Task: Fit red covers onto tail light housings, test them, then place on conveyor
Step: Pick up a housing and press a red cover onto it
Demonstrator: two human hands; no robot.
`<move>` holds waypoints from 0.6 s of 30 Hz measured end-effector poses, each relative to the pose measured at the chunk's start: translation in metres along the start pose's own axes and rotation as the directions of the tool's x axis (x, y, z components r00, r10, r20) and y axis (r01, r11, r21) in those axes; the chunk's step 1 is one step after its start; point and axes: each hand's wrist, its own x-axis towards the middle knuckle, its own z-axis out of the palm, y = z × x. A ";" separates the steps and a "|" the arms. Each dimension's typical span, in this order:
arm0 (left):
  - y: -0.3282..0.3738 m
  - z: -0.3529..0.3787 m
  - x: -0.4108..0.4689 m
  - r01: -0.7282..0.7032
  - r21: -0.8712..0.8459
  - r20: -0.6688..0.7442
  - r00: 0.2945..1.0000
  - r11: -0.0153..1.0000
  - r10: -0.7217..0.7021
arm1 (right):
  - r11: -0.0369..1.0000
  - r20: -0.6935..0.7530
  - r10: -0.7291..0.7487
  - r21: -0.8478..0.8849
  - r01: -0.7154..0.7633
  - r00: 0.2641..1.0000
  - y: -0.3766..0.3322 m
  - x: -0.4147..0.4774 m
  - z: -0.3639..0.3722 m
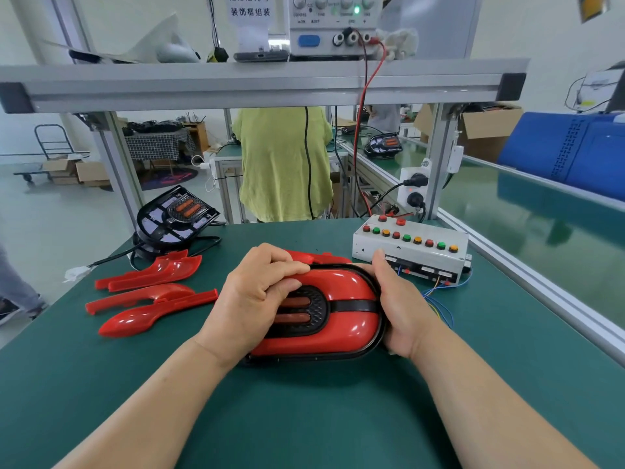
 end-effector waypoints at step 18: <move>0.003 -0.001 0.000 -0.042 0.034 0.000 0.999 0.999 0.042 | 0.999 0.010 -0.005 -0.045 0.006 1.000 0.000 -0.001 0.000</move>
